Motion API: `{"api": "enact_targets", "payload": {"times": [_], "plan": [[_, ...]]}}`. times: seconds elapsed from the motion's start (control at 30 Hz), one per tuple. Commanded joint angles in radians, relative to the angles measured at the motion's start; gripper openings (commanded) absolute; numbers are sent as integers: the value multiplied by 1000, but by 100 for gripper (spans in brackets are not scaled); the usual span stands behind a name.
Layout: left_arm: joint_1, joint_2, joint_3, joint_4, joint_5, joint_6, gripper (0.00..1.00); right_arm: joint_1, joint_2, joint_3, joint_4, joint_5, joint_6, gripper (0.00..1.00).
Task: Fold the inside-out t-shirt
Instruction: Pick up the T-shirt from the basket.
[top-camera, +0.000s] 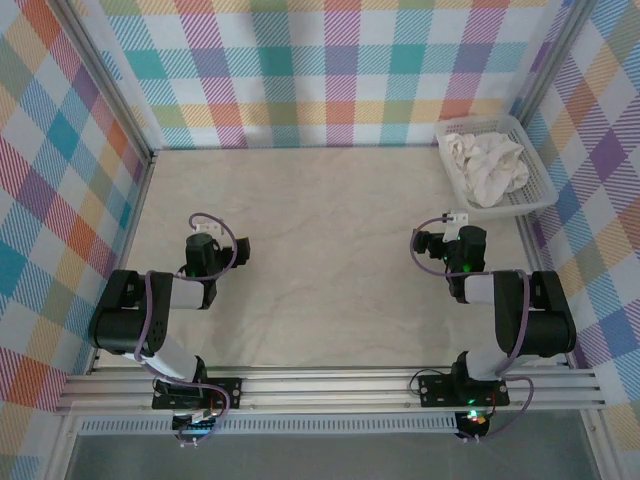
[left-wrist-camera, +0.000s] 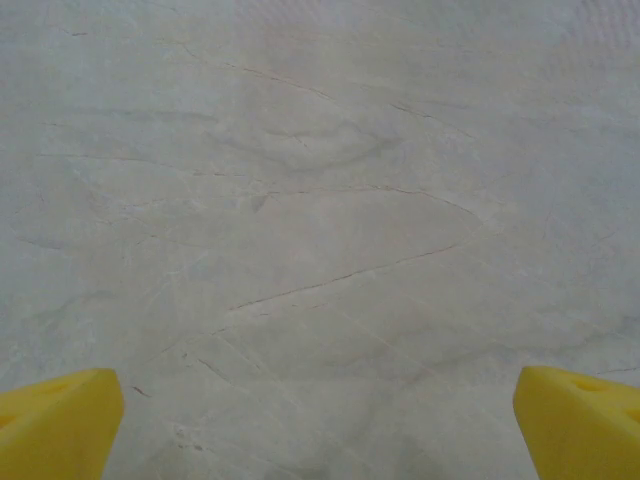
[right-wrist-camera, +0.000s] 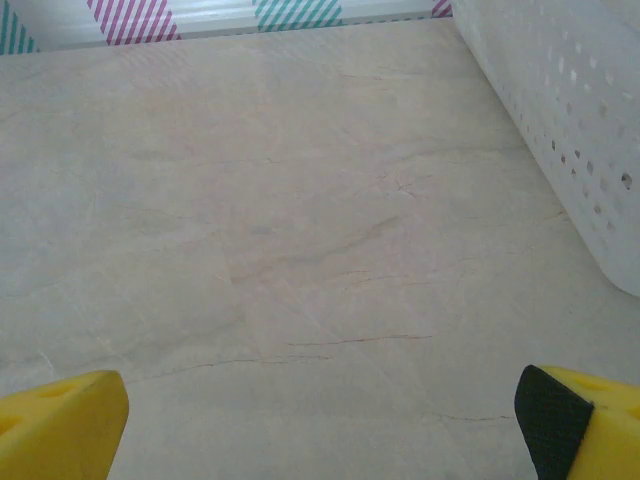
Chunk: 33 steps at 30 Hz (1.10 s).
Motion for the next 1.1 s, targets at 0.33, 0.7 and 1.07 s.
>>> {"api": "enact_targets", "payload": {"times": [0.33, 0.7, 1.07], "plan": [[13, -8, 18, 30, 16, 9, 100, -9, -1, -6, 40, -27, -8, 100], [13, -10, 13, 36, 7, 7, 100, -7, -68, -8, -12, 109, 44, 100], [-11, -289, 62, -286, -30, -28, 100, -7, -489, 205, -703, 162, 327, 100]]}}
